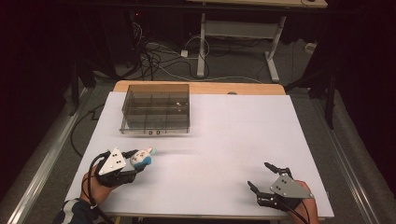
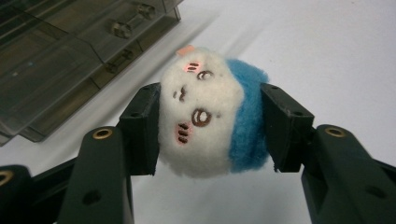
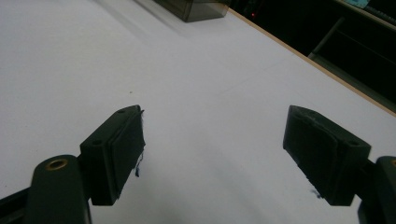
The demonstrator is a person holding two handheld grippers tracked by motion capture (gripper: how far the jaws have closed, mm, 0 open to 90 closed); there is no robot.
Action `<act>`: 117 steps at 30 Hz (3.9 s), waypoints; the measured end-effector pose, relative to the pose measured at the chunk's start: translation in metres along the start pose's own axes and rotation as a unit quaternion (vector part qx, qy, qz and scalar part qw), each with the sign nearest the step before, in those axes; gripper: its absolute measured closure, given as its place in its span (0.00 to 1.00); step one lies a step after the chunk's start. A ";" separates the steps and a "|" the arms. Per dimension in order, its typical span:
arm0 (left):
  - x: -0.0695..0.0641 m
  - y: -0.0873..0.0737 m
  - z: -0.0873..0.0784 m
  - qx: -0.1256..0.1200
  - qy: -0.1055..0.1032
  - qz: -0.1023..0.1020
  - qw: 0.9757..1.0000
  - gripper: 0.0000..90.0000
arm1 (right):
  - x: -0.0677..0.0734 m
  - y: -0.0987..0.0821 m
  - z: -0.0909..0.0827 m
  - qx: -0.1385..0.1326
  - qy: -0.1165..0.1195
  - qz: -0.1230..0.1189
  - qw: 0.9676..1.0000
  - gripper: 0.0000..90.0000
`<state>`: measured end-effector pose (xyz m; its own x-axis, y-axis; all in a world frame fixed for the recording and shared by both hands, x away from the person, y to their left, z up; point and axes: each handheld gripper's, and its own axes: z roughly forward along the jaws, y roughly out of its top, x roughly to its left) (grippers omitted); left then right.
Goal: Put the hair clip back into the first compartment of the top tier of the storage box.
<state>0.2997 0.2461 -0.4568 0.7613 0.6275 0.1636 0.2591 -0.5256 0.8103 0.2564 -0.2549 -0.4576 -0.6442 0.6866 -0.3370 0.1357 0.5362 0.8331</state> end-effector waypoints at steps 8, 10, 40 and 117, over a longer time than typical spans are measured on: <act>0.006 0.002 -0.008 -0.017 0.007 -0.003 1.000 0.48 | 0.000 0.000 0.000 0.001 0.000 0.000 1.000 0.23; 0.008 0.002 -0.010 -0.018 0.006 -0.006 1.000 0.48 | 0.000 0.000 0.001 0.001 0.000 -0.001 1.000 0.23; 0.091 0.065 -0.016 0.007 0.032 -0.024 0.999 0.48 | 0.003 -0.002 0.008 0.012 0.010 0.013 1.000 0.23; 0.100 0.036 0.032 -0.028 0.096 -0.084 0.991 0.82 | 0.005 -0.003 0.010 0.019 0.010 0.009 1.000 0.23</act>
<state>0.4046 0.2715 -0.4293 0.5821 0.8037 0.1236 0.3356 -0.3759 0.8637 0.2606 -0.2484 -0.4665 -0.6562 0.6864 -0.3135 0.1758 0.5430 0.8211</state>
